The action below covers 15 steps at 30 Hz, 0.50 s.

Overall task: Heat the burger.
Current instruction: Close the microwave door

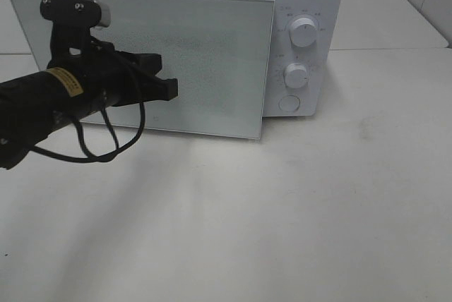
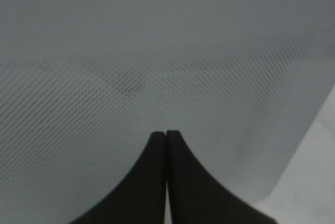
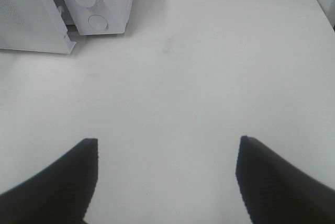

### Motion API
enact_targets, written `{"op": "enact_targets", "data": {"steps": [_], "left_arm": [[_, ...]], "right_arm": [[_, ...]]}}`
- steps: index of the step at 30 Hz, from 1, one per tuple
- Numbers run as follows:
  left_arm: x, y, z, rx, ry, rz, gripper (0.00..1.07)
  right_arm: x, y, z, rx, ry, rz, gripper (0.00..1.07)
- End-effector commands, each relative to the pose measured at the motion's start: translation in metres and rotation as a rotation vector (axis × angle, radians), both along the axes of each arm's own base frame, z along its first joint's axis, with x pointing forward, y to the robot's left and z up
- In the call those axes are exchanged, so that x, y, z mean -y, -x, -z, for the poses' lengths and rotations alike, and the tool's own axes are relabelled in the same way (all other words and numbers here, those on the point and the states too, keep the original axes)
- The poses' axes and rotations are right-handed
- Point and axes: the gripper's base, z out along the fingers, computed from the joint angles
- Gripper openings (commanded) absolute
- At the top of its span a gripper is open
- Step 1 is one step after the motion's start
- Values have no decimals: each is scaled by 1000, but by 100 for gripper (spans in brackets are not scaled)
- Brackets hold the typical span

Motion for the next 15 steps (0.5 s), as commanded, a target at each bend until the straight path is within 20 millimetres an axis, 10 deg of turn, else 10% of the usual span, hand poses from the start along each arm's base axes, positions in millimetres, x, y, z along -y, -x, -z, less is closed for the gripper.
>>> {"op": "enact_targets", "data": {"steps": [1,15], "left_arm": [[10,-6,-3,2,33,-24,0],[53,-40,-15,62,31,-90,0]], "right_arm": [[0,4,0,37,-4,3,73],[0,4,0,37,-4,3,72]]}}
